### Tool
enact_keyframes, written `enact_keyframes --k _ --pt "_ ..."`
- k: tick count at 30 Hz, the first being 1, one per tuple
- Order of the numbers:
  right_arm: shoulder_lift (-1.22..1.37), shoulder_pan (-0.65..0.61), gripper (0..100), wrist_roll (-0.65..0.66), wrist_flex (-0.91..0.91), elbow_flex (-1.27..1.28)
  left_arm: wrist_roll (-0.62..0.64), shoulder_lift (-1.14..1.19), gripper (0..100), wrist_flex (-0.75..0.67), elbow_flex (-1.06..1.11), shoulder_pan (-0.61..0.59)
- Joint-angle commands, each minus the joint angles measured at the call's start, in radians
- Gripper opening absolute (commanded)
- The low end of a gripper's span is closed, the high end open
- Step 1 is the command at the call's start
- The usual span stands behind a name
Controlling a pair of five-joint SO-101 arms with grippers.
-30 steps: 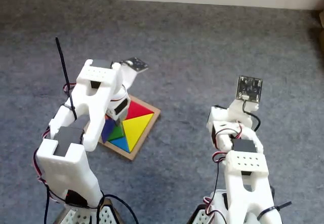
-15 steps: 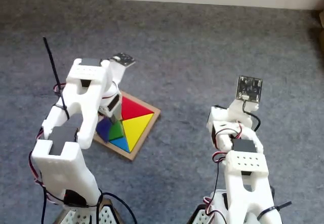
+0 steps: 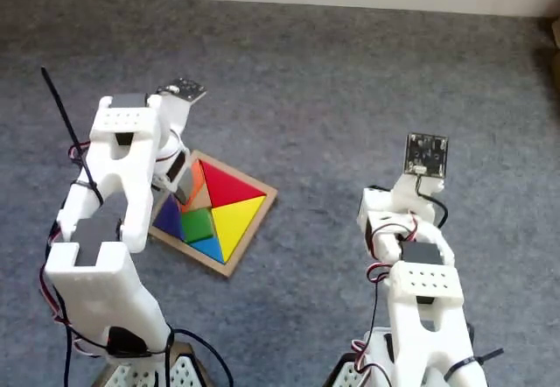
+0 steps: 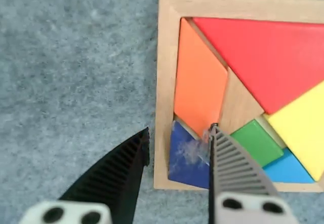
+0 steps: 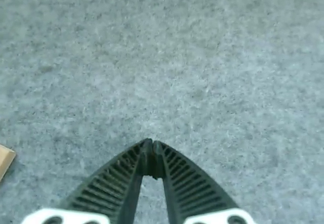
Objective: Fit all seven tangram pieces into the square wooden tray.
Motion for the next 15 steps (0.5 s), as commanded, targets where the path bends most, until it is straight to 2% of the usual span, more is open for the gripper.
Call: enact_keyframes --k 1,6,10,15 --pt "-0.021 0.005 1.3 0.014 -0.021 -0.01 0.009 -0.027 20 -0.008 -0.042 -0.002" --pt "-0.021 0.005 1.3 0.015 -0.021 -0.01 0.005 -0.134 20 0.021 -0.031 -0.01" --pt "-0.021 0.005 1.3 0.015 -0.021 -0.01 -0.121 -0.242 20 0.123 -0.028 -0.012" --pt "-0.021 0.005 1.3 0.015 -0.021 -0.01 -0.143 -0.271 20 0.123 0.059 -0.013"
